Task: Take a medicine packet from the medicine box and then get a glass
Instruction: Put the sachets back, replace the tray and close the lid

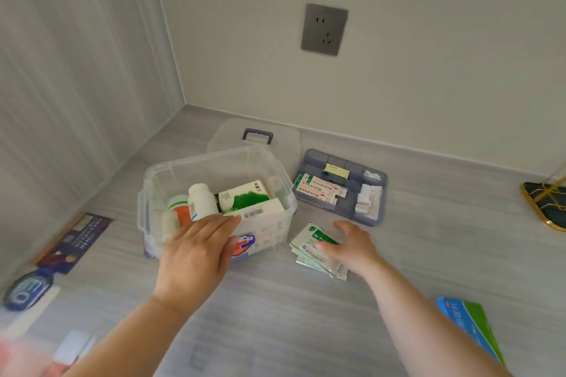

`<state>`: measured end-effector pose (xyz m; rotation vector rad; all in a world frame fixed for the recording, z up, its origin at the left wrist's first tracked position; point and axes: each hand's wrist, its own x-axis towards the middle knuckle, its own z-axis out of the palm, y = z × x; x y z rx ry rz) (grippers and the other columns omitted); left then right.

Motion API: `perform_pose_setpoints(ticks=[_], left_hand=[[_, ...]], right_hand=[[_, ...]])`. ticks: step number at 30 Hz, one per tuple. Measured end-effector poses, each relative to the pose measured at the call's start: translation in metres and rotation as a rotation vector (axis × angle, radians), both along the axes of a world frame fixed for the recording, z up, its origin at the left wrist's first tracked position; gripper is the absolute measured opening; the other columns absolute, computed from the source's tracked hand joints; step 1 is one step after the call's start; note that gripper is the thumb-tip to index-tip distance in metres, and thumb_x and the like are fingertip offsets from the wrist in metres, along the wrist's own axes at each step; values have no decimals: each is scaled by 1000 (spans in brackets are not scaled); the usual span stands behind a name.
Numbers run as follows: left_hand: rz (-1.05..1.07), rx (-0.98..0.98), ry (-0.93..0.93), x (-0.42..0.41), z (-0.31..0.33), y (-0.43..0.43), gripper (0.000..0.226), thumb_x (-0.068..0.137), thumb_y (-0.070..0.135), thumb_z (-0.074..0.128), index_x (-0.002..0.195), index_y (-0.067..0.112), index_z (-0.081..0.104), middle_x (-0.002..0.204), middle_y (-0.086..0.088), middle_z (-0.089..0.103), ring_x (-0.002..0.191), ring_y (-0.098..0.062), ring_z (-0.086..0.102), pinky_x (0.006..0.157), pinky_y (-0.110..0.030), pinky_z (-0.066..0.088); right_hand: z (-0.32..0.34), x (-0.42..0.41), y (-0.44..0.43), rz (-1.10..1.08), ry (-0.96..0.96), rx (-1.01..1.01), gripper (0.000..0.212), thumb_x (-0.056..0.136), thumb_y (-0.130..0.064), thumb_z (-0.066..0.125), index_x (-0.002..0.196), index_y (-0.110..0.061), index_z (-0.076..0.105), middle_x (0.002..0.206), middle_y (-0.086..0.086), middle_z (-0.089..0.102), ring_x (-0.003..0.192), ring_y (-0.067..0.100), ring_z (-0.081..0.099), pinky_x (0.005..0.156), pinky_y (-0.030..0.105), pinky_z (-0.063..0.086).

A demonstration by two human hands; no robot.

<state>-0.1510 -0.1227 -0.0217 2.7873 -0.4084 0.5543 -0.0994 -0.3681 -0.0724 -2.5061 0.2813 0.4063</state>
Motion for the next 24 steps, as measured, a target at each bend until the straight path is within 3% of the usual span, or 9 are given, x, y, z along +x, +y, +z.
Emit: perform_pose_setpoints(ticks=[2,4,11,17,19,21,24], left_hand=[[-1,-15,17,2,-1,2,44,86,30,32,84,9,71,77,-6,76,66,-20,71,52,-20,50],[10,-48,41,2,-3,2,38,77,25,38,83,10,72,74,-4,76,62,-18,71,46,-17,46],[8,-32,-40,3,-5,4,37,76,24,39,84,10,71,70,-4,75,58,-19,69,47,-19,49],[-1,-27,-51,4,-5,4,55,91,34,22,84,11,71,69,-3,75,56,-20,68,44,-18,46],[-9,-18,-35,4,-5,3,62,93,37,15,85,11,71,70,-2,75,56,-19,68,44,-18,46],[-15,-21,-27,4,-5,3,66,93,39,12,85,11,71,70,-2,75,56,-19,68,45,-19,47],[-5,-24,-20,5,-4,2,66,93,39,12,85,12,72,69,-2,75,56,-19,68,45,-19,46]], right_hand=[[0,2,1,-17,59,-59,78,73,-44,68,136,-15,33,146,7,36,134,27,31,111,41,31],[3,5,3,-14,103,-120,81,70,-44,69,137,-16,31,146,7,35,134,28,30,110,42,31],[12,10,12,128,260,-279,78,67,-46,71,131,-19,36,133,7,46,125,27,35,101,37,35],[13,10,6,96,294,-109,60,68,-37,73,118,-16,49,127,7,55,121,25,44,100,37,42],[14,9,3,68,289,35,47,70,-27,74,110,-14,54,122,7,60,107,22,54,86,32,49],[17,8,1,73,277,137,30,72,-19,73,98,-15,57,113,6,65,89,17,58,63,22,46],[18,7,-2,88,254,192,19,73,-17,72,77,-23,54,95,0,64,75,9,57,54,16,40]])
